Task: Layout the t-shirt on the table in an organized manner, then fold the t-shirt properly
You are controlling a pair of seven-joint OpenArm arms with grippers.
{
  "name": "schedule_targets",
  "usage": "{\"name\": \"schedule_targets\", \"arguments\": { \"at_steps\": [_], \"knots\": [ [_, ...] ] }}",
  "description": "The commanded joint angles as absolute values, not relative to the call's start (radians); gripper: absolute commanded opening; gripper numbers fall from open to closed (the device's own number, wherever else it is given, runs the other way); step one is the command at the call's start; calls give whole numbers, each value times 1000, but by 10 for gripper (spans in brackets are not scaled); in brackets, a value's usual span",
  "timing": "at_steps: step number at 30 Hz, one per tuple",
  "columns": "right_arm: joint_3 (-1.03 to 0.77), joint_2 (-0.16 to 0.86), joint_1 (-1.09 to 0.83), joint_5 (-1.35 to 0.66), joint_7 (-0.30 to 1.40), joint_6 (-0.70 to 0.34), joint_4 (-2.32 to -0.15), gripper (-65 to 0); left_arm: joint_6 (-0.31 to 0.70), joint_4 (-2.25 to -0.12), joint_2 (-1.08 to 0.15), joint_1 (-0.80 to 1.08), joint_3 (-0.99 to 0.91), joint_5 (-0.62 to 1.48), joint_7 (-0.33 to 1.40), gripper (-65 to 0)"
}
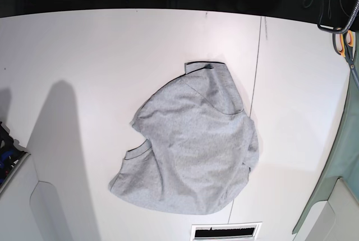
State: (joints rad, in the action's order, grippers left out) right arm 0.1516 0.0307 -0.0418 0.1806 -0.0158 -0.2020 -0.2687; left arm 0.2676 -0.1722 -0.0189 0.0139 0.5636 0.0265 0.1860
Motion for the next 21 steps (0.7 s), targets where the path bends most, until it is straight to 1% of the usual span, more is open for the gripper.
{"name": "schedule_targets", "arguments": {
  "at_steps": [1, 21],
  "knots": [
    [153, 33, -45, 179, -27, -207, -277, -650, 281, -178, -17, 17, 563, 25, 183, -603],
    [153, 33, -45, 179, -27, -216, -284, -650, 281, -178, -17, 23, 563, 25, 183, -603]
  ]
}}
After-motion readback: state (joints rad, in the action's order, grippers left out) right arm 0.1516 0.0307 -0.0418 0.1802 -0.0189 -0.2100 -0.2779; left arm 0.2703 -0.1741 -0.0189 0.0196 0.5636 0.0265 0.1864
